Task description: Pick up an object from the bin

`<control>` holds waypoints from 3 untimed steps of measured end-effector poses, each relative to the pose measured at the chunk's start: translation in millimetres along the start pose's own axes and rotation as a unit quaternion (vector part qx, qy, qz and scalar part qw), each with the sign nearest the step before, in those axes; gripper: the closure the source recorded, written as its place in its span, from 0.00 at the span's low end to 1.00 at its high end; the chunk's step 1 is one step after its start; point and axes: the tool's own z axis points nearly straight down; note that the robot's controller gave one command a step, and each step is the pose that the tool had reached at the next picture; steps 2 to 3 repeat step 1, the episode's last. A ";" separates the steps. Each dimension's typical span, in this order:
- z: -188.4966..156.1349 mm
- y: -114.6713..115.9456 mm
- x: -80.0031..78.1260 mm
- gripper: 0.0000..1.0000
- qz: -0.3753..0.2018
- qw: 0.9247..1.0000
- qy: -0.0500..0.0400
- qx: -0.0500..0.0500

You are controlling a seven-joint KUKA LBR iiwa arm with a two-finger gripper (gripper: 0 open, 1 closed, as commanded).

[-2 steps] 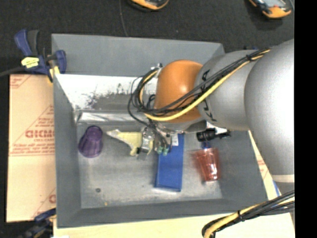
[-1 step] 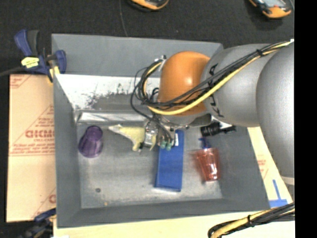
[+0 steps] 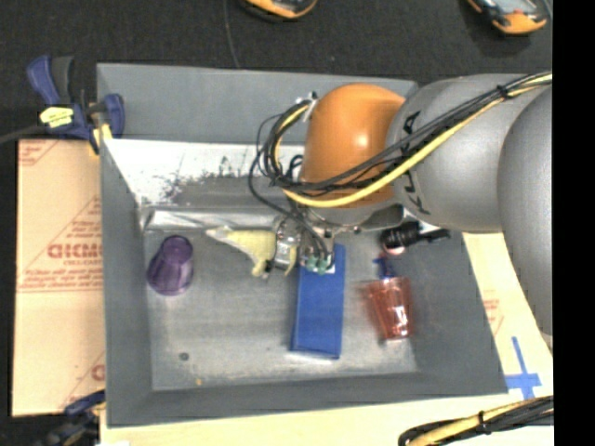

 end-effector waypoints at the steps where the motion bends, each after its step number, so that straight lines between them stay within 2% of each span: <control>1: -37.0 0.0 -0.4 1.00 0.000 1.000 0.001 0.000; 3: -37.0 0.0 -0.4 1.00 0.000 1.000 0.001 0.000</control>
Offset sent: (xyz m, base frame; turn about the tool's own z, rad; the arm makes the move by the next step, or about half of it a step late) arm -0.0009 -0.0002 0.0314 0.0002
